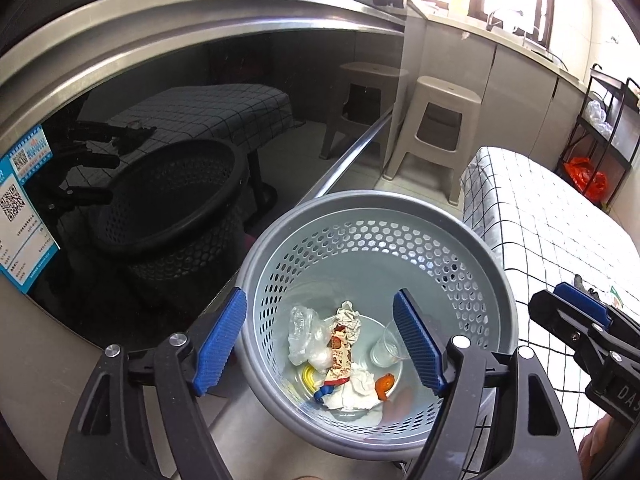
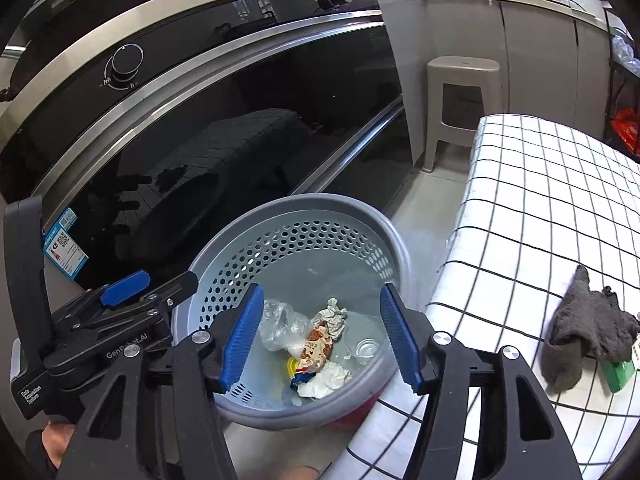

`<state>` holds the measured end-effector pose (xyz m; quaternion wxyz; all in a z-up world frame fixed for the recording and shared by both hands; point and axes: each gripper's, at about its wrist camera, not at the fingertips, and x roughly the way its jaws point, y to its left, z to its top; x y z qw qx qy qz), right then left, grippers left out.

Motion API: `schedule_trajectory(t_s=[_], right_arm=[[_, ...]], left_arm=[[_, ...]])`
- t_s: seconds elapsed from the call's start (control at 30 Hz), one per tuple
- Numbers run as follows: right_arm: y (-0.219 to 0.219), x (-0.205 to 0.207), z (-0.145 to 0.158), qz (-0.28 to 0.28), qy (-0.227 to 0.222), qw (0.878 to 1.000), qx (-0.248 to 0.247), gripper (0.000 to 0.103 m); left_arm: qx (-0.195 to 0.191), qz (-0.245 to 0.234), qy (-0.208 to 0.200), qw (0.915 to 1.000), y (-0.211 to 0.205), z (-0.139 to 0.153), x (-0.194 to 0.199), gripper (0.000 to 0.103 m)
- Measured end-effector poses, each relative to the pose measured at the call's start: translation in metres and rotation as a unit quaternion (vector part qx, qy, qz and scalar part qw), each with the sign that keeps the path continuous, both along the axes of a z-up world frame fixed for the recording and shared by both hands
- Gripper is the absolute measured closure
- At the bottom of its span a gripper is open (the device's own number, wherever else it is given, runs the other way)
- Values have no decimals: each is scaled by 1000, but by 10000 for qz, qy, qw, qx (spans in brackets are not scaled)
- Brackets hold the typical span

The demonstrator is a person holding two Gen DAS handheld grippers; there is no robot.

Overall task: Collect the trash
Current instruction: 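Move both open tools back toward the grey cloth and green box on the table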

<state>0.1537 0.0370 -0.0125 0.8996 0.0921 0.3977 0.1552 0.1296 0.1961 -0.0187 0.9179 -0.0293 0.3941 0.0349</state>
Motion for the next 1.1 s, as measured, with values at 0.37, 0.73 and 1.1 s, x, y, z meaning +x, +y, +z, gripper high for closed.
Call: schedule_trajectory(t_s=[0.37, 0.73, 1.1], right_arm=[[-40, -28, 12, -444, -105, 9988, -158, 41], [-96, -57, 24, -946, -198, 9942, -462, 38], [-156, -71, 23, -1410, -155, 9882, -573, 38]], left_arm=[[25, -231, -157, 9996, -25, 9, -8, 23], [1, -609, -203, 9979, -67, 11, -12, 23], [-116, -851, -203, 9961, -107, 11, -12, 23]])
